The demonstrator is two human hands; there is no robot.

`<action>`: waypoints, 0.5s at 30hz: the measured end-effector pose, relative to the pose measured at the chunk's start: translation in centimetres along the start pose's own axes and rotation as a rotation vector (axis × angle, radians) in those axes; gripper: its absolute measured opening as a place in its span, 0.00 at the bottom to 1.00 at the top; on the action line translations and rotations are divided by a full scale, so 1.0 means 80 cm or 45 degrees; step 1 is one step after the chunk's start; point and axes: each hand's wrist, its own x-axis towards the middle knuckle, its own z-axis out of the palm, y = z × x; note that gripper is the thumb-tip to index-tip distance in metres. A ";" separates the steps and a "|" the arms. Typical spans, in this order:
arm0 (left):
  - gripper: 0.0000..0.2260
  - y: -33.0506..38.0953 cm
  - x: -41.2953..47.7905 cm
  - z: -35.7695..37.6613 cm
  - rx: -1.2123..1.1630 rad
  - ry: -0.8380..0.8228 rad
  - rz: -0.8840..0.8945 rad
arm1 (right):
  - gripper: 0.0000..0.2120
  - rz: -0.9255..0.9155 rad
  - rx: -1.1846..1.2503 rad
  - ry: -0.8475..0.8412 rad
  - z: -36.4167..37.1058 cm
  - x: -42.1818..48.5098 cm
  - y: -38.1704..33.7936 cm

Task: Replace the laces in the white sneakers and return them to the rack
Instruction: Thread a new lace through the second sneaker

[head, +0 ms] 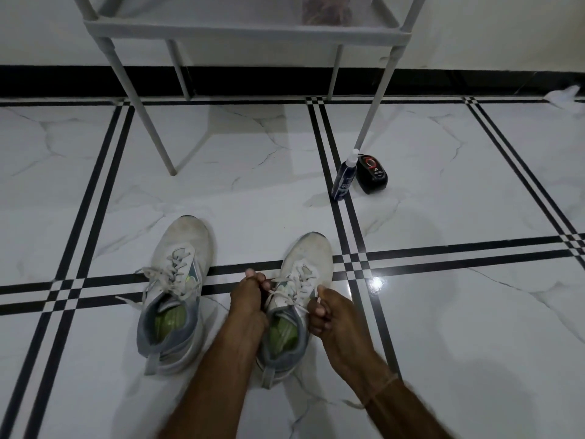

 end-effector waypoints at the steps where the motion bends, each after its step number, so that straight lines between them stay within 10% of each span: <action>1: 0.18 0.000 0.003 0.000 -0.032 0.003 -0.014 | 0.15 -0.001 0.009 0.009 -0.001 0.000 0.001; 8: 0.19 -0.012 0.008 0.000 -0.103 0.003 -0.066 | 0.11 -0.037 -0.060 -0.011 -0.014 -0.003 0.008; 15: 0.05 -0.005 -0.025 -0.032 0.834 -0.329 0.626 | 0.19 -0.284 -0.753 0.228 -0.005 -0.009 -0.019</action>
